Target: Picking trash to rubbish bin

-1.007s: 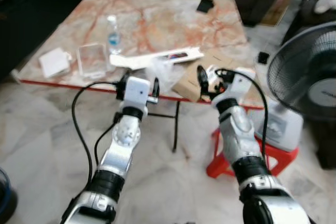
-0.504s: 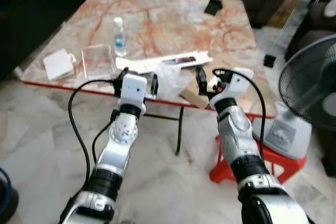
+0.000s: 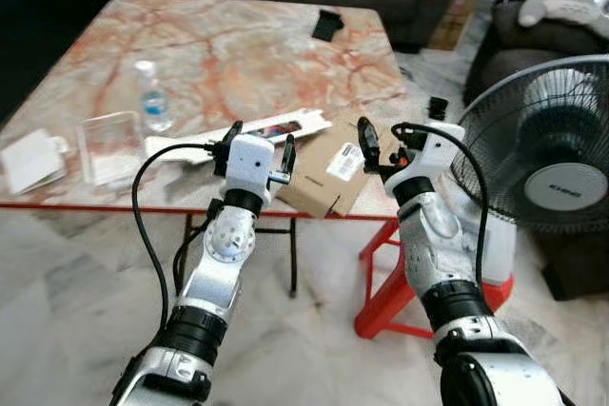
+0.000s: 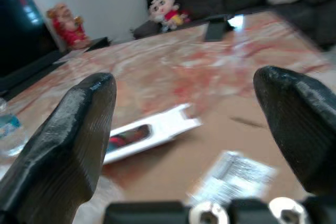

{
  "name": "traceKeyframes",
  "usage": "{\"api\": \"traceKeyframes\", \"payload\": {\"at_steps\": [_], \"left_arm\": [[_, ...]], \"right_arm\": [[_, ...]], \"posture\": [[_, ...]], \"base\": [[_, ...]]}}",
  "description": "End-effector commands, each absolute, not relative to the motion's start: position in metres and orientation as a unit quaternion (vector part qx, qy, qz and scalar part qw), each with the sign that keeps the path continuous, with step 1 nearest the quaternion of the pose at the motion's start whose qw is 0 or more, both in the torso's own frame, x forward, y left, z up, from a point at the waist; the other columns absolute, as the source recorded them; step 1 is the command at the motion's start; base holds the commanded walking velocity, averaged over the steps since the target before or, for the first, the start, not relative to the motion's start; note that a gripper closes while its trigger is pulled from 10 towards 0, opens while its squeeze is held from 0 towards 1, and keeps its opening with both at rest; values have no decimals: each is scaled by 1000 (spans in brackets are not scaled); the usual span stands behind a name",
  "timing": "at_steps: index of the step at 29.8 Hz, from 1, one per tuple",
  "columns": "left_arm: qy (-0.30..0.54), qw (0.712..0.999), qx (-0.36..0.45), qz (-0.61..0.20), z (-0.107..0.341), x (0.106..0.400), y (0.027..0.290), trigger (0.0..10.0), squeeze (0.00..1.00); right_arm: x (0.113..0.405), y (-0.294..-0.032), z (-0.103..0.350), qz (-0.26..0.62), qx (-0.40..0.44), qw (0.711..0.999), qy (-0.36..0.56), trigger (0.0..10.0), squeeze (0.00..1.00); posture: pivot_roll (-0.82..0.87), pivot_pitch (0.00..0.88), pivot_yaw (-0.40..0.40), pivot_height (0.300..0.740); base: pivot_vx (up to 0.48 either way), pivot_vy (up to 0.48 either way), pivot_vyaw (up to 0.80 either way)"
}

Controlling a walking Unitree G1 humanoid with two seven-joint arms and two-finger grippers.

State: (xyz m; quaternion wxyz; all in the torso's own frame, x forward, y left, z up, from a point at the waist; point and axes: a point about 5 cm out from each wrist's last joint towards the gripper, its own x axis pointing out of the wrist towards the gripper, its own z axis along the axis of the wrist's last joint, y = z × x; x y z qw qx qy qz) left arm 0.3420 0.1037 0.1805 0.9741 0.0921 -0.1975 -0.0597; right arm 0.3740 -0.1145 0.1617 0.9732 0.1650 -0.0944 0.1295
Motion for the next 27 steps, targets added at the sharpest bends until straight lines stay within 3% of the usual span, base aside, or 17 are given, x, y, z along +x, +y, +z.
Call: {"api": "traceKeyframes", "payload": {"at_steps": [1,5,22,27], "left_arm": [[-204,974,90,-50,184,341,107,10000,0],[-210,972,92,-47,186,340,107,10000,0],[-262,961,79,-38,224,316,107,10000,0],[-244,965,92,-33,223,314,109,10000,0]], "right_arm": [[375,-111,168,137,161,972,-103,10000,0],[375,-112,168,136,160,972,-103,10000,0],[374,-113,167,134,163,972,-101,10000,0],[374,-112,165,134,166,972,-97,10000,0]], "posture": [[66,132,-98,740],[65,133,-99,740],[75,148,-99,740],[80,147,-99,740]], "base": [[469,0,0],[439,0,0],[0,0,0],[0,0,0]]}}
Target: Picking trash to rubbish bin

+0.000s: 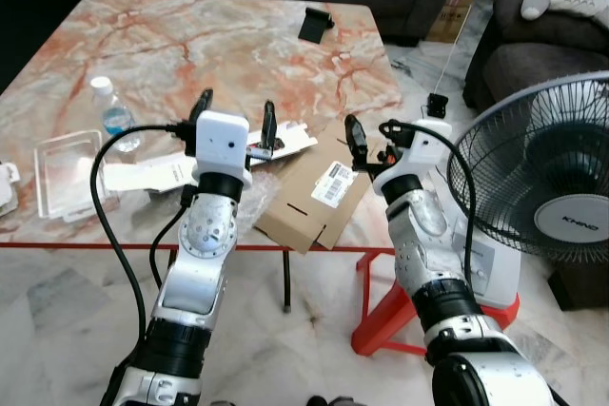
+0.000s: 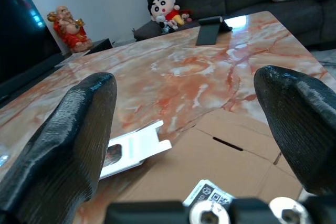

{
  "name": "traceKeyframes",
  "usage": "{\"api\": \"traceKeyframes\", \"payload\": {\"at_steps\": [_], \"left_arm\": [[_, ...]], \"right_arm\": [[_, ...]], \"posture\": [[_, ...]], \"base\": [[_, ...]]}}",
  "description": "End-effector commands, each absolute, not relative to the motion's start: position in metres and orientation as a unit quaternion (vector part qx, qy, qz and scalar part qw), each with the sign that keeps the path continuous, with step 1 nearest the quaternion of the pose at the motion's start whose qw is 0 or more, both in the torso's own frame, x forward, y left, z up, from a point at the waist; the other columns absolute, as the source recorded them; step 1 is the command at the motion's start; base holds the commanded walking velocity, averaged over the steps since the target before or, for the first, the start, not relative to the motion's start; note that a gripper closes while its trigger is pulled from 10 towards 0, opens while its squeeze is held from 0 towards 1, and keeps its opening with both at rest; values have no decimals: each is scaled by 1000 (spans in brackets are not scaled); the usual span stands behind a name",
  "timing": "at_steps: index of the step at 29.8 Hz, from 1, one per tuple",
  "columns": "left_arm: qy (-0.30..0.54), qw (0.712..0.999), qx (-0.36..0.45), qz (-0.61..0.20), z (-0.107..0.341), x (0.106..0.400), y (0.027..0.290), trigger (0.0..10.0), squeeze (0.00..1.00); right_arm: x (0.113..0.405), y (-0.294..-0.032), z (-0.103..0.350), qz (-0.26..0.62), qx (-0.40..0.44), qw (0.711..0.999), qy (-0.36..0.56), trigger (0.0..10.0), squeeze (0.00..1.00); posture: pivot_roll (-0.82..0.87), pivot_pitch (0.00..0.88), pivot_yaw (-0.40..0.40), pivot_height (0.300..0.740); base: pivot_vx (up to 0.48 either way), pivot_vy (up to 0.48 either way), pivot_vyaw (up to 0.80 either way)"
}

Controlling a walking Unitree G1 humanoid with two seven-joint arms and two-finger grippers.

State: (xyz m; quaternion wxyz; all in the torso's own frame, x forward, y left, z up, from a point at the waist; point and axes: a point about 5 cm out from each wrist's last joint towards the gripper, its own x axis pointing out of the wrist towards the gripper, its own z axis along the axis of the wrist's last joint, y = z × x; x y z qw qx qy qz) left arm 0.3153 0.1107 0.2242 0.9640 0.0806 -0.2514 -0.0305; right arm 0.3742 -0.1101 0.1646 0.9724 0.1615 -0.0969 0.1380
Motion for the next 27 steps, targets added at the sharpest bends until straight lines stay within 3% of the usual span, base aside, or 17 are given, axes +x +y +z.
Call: {"api": "traceKeyframes", "payload": {"at_steps": [1,10,27], "left_arm": [[-241,966,94,-32,222,315,109,10000,0],[-91,988,126,8,183,326,124,10000,0],[-29,996,87,20,177,300,107,10000,0]], "right_arm": [[374,-112,164,134,166,972,-95,10000,0],[372,-110,161,143,165,972,-88,10000,0],[372,-107,162,158,165,970,-85,10000,0]], "posture": [[80,146,-99,740],[70,145,-100,740],[78,153,-113,740]], "base": [[0,0,0],[0,0,0],[0,0,0]]}}
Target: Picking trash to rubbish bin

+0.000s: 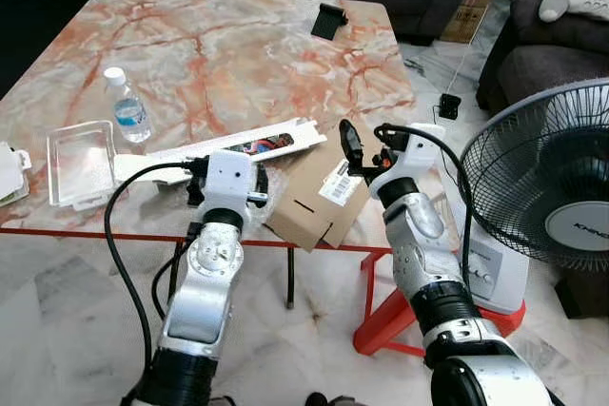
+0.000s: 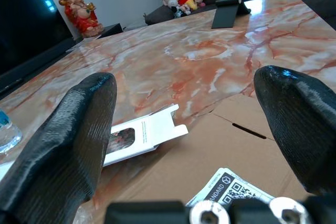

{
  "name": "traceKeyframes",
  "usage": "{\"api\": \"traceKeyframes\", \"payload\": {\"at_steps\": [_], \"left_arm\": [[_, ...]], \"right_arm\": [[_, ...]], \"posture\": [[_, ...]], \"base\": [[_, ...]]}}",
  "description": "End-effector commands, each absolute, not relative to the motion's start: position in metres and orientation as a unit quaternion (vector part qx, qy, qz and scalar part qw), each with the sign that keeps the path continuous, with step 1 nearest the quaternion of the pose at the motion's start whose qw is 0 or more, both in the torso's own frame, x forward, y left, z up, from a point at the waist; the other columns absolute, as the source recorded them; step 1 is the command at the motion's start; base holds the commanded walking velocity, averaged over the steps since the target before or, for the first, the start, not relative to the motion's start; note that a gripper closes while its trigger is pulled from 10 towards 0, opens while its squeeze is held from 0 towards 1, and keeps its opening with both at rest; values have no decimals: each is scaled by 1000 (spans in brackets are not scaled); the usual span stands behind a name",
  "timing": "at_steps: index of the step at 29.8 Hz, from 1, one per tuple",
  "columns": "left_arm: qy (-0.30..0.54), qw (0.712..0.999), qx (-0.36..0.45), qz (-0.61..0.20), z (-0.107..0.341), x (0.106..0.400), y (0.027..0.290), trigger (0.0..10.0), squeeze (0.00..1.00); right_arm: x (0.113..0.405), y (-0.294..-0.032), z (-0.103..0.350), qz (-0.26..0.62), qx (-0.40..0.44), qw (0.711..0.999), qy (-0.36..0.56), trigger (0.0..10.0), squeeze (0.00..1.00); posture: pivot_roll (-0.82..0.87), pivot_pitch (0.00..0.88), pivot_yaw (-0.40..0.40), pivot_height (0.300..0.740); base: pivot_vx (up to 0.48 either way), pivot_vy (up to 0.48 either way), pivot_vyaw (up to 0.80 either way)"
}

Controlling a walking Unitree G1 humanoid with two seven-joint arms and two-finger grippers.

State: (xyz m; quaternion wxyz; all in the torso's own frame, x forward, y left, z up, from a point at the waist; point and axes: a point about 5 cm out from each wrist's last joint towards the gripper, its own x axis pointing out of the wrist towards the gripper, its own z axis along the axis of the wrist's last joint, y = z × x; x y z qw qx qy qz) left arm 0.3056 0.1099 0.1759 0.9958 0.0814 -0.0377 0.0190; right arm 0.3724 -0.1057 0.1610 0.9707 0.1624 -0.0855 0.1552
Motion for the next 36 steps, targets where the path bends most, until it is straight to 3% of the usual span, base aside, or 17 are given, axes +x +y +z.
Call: {"api": "traceKeyframes", "payload": {"at_steps": [1,8,16,17,18,22,36], "left_arm": [[-29,996,87,20,177,300,107,10000,0],[19,994,98,36,169,289,106,10000,0],[59,990,104,69,159,298,116,10000,0],[60,990,103,73,159,299,118,4706,0],[60,990,104,76,159,299,118,392,0],[62,990,104,78,160,299,119,0,0],[54,992,88,66,168,305,112,0,0]], "right_arm": [[372,-107,162,158,165,970,-85,10000,0],[371,-104,159,167,165,969,-78,10000,0],[373,-104,162,171,162,969,-79,10000,0],[373,-104,162,171,162,969,-79,10000,0],[373,-105,162,171,161,969,-79,10000,0],[373,-105,162,171,161,969,-79,10000,0],[373,-103,162,174,154,970,-78,10000,0]], "posture": [[78,153,-113,740],[81,163,-121,740],[73,162,-128,740],[73,162,-128,740],[74,161,-132,740],[74,161,-132,740],[77,147,-124,740]], "base": [[0,0,0],[0,0,0],[0,0,0],[0,0,0],[0,0,0],[0,0,0],[0,0,0]]}}
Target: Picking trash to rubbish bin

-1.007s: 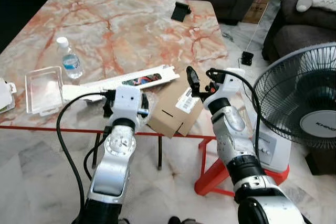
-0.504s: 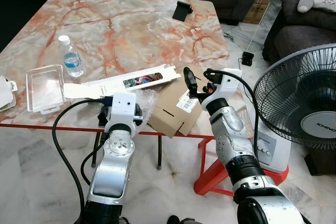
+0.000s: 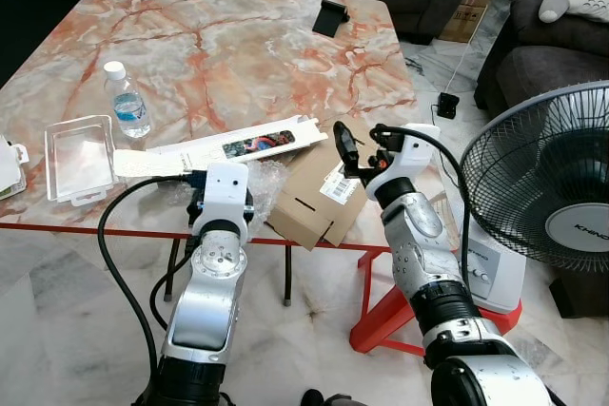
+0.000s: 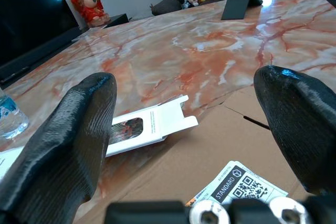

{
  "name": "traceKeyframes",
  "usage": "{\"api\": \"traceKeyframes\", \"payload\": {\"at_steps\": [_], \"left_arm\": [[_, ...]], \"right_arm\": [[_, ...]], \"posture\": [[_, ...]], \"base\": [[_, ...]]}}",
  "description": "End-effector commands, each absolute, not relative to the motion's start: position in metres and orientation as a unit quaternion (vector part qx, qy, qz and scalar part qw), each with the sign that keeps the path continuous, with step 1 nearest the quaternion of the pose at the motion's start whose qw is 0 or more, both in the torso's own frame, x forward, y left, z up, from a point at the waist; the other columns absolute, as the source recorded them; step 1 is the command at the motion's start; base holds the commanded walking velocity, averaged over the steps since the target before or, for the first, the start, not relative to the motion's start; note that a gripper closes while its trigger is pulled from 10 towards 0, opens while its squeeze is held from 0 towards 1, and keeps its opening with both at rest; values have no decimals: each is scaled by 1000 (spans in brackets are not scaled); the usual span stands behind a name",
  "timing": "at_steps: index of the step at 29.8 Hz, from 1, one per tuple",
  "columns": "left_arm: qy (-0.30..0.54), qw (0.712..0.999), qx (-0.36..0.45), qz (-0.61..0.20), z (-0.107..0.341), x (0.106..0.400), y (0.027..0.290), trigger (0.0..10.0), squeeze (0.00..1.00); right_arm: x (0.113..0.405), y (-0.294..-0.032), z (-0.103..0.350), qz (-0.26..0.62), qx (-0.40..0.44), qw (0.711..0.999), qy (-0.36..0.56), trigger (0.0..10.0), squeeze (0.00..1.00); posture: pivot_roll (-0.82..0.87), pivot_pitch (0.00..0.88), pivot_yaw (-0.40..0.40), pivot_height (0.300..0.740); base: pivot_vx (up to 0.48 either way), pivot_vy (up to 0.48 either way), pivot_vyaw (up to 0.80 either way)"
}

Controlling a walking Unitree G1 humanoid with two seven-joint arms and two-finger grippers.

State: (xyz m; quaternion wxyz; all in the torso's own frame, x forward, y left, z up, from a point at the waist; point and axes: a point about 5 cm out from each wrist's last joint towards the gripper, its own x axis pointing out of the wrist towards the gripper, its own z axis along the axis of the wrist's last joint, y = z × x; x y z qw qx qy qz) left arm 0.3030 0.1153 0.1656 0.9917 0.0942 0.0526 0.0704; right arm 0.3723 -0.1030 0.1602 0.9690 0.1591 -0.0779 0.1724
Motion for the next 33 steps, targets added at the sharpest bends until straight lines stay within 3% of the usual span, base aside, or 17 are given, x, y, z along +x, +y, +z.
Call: {"api": "traceKeyframes", "payload": {"at_steps": [1,10,16,17,18,28,33], "left_arm": [[54,993,84,65,168,305,112,0,0],[39,998,28,39,176,304,102,0,0],[-57,997,-27,-40,210,301,84,0,0],[-87,994,-35,-58,221,300,79,706,0],[-110,990,-55,-67,230,298,76,9961,0],[-192,975,-77,-78,257,298,76,10000,0],[-213,974,68,-42,238,315,90,10000,0]], "right_arm": [[373,-103,161,175,152,970,-77,10000,0],[374,-104,163,177,150,970,-78,10000,0],[374,-103,163,179,148,969,-78,10000,0],[374,-103,163,180,148,969,-78,10000,0],[374,-103,164,180,148,969,-79,10000,0],[374,-103,166,184,150,968,-83,10000,0],[375,-105,172,170,153,968,-105,10000,0]], "posture": [[77,145,-124,740],[74,144,-125,740],[74,144,-125,740],[74,144,-125,740],[76,138,-127,740],[80,133,-130,740],[77,129,-132,740]], "base": [[0,0,0],[0,0,0],[0,0,0],[0,0,0],[0,0,0],[0,0,0],[0,0,0]]}}
